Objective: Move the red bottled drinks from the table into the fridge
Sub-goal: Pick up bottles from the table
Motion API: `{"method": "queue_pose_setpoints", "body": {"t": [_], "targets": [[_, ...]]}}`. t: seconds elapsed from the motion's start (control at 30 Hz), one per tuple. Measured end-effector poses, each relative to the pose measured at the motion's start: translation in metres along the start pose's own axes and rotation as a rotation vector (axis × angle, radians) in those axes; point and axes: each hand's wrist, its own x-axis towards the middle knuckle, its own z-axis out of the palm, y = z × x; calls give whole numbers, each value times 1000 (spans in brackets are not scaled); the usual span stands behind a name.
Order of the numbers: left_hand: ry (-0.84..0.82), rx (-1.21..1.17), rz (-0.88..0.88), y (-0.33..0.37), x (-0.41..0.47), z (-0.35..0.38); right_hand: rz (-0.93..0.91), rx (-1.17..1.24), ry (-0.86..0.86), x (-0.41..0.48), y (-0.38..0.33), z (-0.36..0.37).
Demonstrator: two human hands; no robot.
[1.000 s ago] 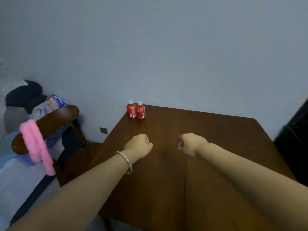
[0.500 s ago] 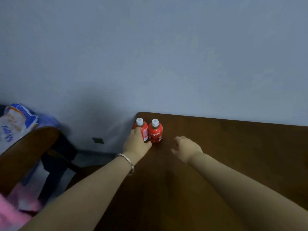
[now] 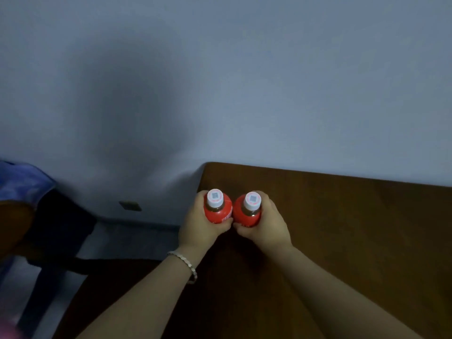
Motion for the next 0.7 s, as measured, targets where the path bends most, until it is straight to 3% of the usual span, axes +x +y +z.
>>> {"method": "queue_pose_setpoints", "body": {"t": [0.2, 0.4, 0.7], "targets": [[-19, -29, -21, 5, -5, -1, 34, 40, 39, -9, -2, 1], [-106, 165, -50, 14, -59, -1, 83, -31, 4, -65, 11, -25], [-285, 273, 149, 107, -178, 31, 84, -117, 51, -208, 28, -134]]}}
